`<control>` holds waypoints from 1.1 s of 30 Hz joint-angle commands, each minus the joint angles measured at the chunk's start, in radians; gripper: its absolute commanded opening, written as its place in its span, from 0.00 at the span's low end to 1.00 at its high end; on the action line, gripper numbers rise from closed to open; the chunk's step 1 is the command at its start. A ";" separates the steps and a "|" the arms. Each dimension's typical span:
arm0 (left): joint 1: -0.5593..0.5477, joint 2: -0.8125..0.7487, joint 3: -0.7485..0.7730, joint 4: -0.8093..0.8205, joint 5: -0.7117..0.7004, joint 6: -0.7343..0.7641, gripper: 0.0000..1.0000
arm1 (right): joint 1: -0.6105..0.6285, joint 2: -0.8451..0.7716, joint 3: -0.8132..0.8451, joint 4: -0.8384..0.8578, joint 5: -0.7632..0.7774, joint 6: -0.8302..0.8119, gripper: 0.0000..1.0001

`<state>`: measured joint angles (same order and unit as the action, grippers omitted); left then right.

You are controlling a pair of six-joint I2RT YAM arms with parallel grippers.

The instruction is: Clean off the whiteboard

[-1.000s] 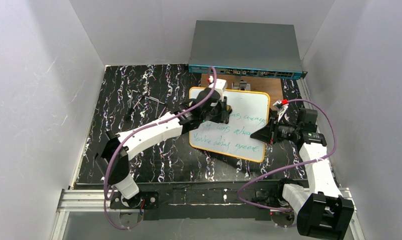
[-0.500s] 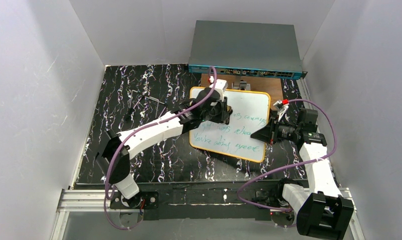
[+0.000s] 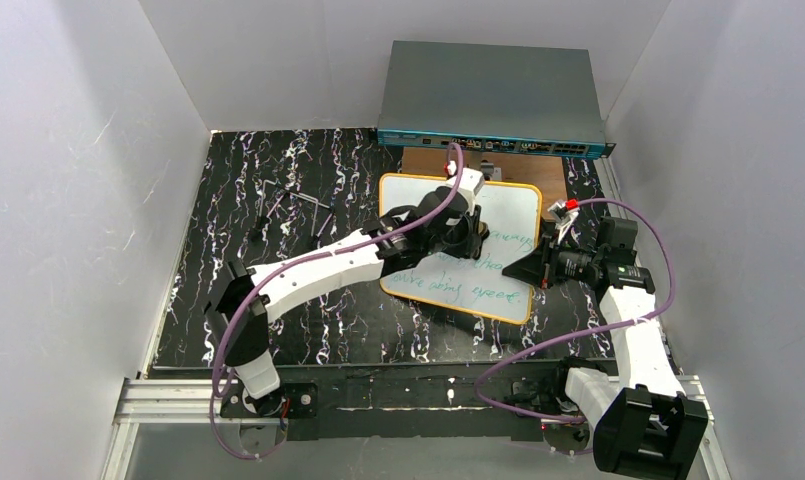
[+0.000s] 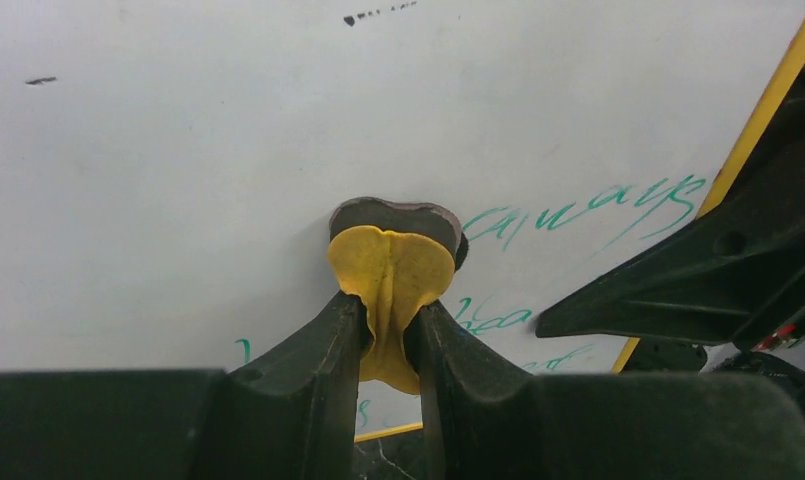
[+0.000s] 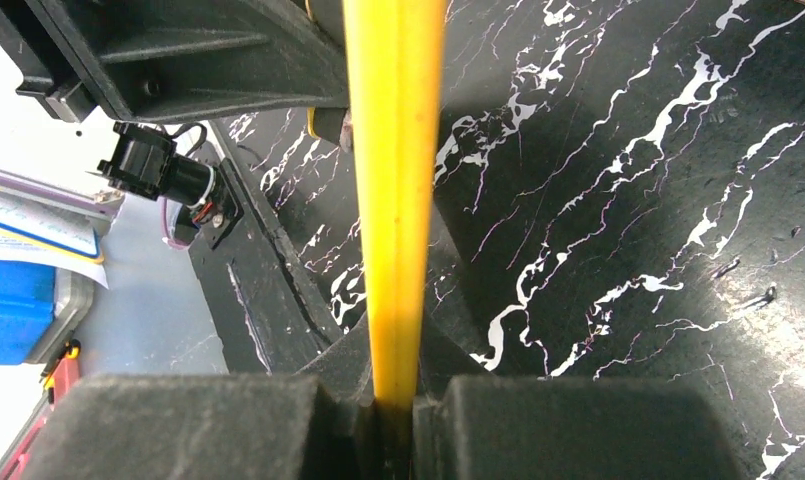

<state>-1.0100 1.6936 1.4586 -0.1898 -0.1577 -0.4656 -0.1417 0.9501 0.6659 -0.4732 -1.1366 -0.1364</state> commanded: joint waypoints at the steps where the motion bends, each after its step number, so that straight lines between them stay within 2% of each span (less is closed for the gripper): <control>1: 0.049 -0.021 -0.016 -0.038 -0.051 0.011 0.00 | 0.007 -0.035 0.046 0.047 -0.118 -0.059 0.01; 3: 0.095 -0.047 -0.064 -0.025 -0.036 -0.016 0.00 | 0.007 -0.037 0.046 0.048 -0.120 -0.059 0.01; 6: 0.105 -0.061 -0.075 -0.007 -0.009 -0.024 0.00 | 0.008 -0.035 0.047 0.050 -0.122 -0.059 0.01; 12: -0.032 0.035 0.115 -0.055 0.005 0.046 0.00 | 0.008 -0.032 0.048 0.050 -0.122 -0.059 0.01; 15: -0.054 0.055 0.147 -0.067 0.004 0.056 0.00 | 0.006 -0.037 0.047 0.046 -0.116 -0.060 0.01; 18: -0.026 0.034 0.095 -0.075 -0.041 0.055 0.00 | 0.004 -0.041 0.048 0.045 -0.117 -0.061 0.01; 22: 0.099 -0.077 -0.103 -0.010 -0.014 -0.026 0.00 | 0.002 -0.045 0.048 0.045 -0.122 -0.062 0.01; 25: 0.123 -0.112 -0.143 0.001 -0.013 -0.031 0.00 | 0.002 -0.042 0.049 0.048 -0.130 -0.060 0.01; 28: 0.093 -0.081 -0.085 -0.002 0.017 -0.027 0.00 | 0.002 -0.037 0.049 0.048 -0.132 -0.060 0.01; 33: -0.041 0.027 0.107 -0.053 -0.018 0.034 0.00 | 0.001 -0.046 0.046 0.047 -0.122 -0.061 0.01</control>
<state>-0.9421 1.6604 1.4132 -0.2359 -0.1608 -0.4767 -0.1486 0.9375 0.6659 -0.4759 -1.1347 -0.1394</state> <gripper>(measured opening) 0.215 0.110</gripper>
